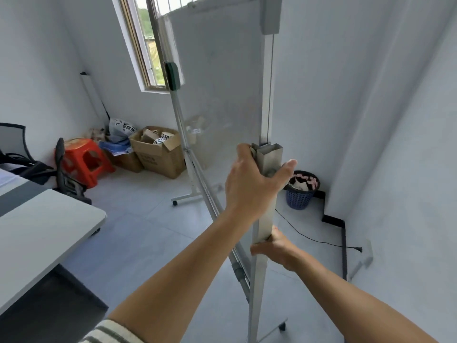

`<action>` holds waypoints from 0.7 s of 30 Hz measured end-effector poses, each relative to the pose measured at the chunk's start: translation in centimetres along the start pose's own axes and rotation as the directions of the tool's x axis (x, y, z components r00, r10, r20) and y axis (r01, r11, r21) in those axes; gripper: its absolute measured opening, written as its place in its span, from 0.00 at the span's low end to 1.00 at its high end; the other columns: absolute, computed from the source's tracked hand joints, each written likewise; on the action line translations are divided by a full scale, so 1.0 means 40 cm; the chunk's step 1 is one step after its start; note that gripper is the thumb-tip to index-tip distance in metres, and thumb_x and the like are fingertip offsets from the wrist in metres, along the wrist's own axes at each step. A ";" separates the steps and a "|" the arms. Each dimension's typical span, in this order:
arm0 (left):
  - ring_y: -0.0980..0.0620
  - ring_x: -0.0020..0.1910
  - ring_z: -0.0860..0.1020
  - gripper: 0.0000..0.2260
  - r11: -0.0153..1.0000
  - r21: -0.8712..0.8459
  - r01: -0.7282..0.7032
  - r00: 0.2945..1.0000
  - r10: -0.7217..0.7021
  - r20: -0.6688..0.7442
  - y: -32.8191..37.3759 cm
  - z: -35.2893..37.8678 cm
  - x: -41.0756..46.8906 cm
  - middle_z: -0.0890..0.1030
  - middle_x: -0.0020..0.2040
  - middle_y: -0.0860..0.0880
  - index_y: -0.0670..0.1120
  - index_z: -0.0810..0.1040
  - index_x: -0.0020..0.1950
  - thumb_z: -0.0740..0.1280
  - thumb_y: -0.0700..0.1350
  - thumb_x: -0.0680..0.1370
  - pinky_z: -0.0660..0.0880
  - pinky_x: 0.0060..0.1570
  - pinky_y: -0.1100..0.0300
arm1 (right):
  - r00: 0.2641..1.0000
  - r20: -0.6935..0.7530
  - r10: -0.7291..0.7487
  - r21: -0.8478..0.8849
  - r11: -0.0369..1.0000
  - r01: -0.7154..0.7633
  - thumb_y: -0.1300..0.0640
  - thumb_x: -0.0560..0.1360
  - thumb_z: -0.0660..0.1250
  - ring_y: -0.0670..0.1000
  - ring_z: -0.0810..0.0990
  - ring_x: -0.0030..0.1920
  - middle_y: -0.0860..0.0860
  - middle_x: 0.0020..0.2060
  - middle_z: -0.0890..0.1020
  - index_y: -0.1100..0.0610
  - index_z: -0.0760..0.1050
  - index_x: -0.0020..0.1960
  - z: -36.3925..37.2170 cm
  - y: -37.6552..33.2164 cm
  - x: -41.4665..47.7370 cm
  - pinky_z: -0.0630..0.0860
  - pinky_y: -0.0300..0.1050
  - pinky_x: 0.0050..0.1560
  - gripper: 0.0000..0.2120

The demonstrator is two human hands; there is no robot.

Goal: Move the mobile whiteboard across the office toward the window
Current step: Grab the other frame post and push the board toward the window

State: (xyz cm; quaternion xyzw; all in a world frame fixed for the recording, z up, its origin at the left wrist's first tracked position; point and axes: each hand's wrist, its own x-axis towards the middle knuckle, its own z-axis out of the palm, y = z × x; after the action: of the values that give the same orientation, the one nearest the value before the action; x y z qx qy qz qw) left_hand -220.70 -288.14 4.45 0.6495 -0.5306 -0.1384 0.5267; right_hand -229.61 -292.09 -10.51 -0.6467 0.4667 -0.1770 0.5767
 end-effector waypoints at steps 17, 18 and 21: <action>0.51 0.43 0.80 0.26 0.999 -0.020 -0.039 0.998 0.040 0.054 -0.084 0.332 0.544 0.81 0.47 0.49 0.48 0.66 0.54 0.76 0.57 0.67 0.79 0.44 0.54 | 0.997 0.080 0.000 0.055 0.998 -0.004 0.71 0.66 0.70 0.51 0.77 0.41 0.52 0.40 0.78 0.54 0.73 0.46 -0.389 -0.051 0.547 0.74 0.43 0.42 0.15; 0.52 0.42 0.79 0.25 0.999 -0.023 -0.039 0.998 0.040 0.044 -0.085 0.354 0.575 0.80 0.47 0.49 0.48 0.66 0.54 0.76 0.55 0.68 0.77 0.42 0.58 | 0.996 0.093 -0.002 0.048 0.999 -0.002 0.71 0.67 0.70 0.50 0.76 0.41 0.51 0.39 0.78 0.52 0.73 0.45 -0.416 -0.056 0.581 0.74 0.42 0.41 0.16; 0.56 0.40 0.78 0.25 0.999 -0.019 -0.028 0.999 0.028 0.028 -0.095 0.415 0.670 0.79 0.46 0.51 0.46 0.66 0.55 0.77 0.54 0.68 0.74 0.40 0.64 | 0.992 0.125 -0.006 0.029 1.000 0.002 0.70 0.67 0.70 0.48 0.75 0.40 0.49 0.38 0.76 0.50 0.71 0.43 -0.485 -0.078 0.679 0.71 0.40 0.40 0.17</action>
State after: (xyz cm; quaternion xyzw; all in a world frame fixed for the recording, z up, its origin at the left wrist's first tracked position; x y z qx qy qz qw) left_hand -220.21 -319.89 4.70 0.6352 -0.5457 -0.1450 0.5270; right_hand -229.65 -325.62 -10.80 -0.6491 0.4257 -0.1440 0.6138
